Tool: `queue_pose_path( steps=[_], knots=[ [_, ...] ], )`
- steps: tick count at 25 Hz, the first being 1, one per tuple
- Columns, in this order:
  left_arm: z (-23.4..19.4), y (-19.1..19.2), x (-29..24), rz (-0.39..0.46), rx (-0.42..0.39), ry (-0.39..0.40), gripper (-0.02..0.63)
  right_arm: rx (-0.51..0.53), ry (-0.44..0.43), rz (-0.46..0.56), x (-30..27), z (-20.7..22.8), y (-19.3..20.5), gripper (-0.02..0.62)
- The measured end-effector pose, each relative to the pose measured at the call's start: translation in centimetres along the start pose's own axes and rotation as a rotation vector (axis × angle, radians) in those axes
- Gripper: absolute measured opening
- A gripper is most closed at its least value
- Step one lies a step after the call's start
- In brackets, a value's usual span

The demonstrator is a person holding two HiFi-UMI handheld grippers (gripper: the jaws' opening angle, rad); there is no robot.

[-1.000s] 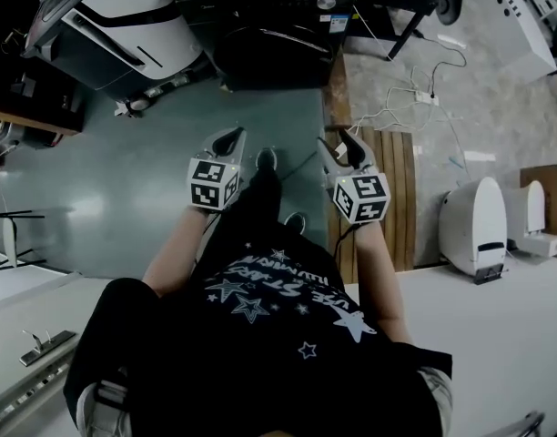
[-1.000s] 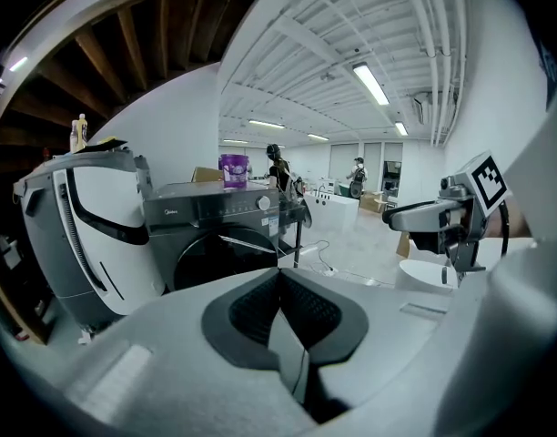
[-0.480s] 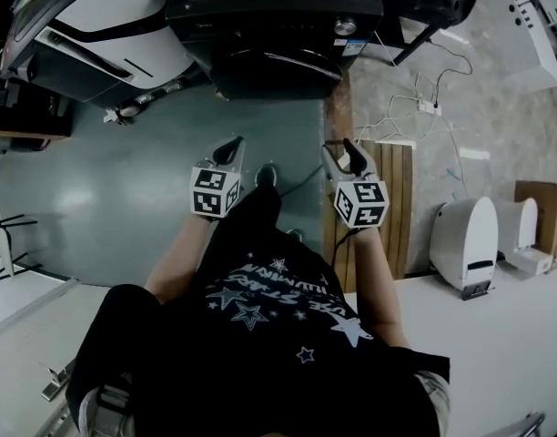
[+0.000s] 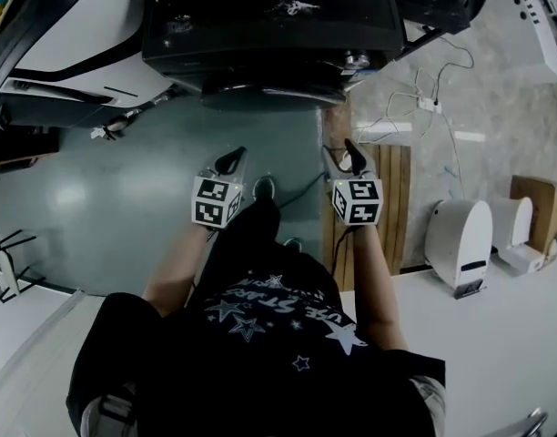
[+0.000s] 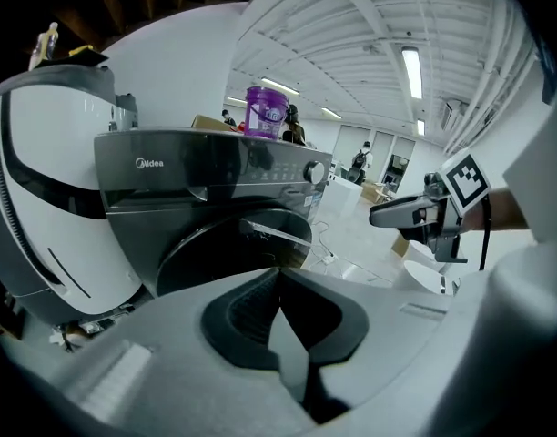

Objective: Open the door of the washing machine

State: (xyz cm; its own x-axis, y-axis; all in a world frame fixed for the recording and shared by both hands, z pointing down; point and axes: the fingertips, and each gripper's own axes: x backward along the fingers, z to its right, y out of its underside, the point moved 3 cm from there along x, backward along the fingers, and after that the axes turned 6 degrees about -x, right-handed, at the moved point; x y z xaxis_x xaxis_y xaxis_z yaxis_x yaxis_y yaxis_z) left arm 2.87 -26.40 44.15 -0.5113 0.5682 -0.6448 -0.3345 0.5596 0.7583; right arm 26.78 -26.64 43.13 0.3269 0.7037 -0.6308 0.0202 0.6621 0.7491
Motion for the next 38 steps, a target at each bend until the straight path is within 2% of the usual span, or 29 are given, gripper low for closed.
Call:
queue_pose_path(
  steps=[7, 12, 18, 26, 33, 38],
  knots=[
    [-2.7, 0.5, -4.2, -0.049, 0.020, 0.048, 0.011, -0.025, 0.063, -0.047, -5.2, 3.2, -0.5, 0.230],
    [-3.5, 1.5, -6.0, -0.089, 0.010, 0.032, 0.011, 0.030, 0.077, -0.080, -8.6, 6.3, -0.4, 0.230],
    [-2.0, 3.1, -7.4, -0.104, 0.034, -0.016, 0.011, 0.120, 0.026, -0.086, -12.6, 9.8, 0.0, 0.230],
    [-1.3, 4.7, -8.4, -0.075, 0.125, -0.150, 0.011, 0.231, -0.069, -0.104, -17.1, 11.6, 1.0, 0.230],
    [0.7, 7.1, -9.0, -0.093, 0.181, -0.180, 0.011, 0.336, -0.154, -0.132, -19.3, 11.4, 1.5, 0.230],
    [1.8, 7.8, -8.8, -0.094, 0.216, -0.205, 0.011, 0.349, -0.177, -0.138, -19.6, 11.3, 1.3, 0.208]
  ],
)
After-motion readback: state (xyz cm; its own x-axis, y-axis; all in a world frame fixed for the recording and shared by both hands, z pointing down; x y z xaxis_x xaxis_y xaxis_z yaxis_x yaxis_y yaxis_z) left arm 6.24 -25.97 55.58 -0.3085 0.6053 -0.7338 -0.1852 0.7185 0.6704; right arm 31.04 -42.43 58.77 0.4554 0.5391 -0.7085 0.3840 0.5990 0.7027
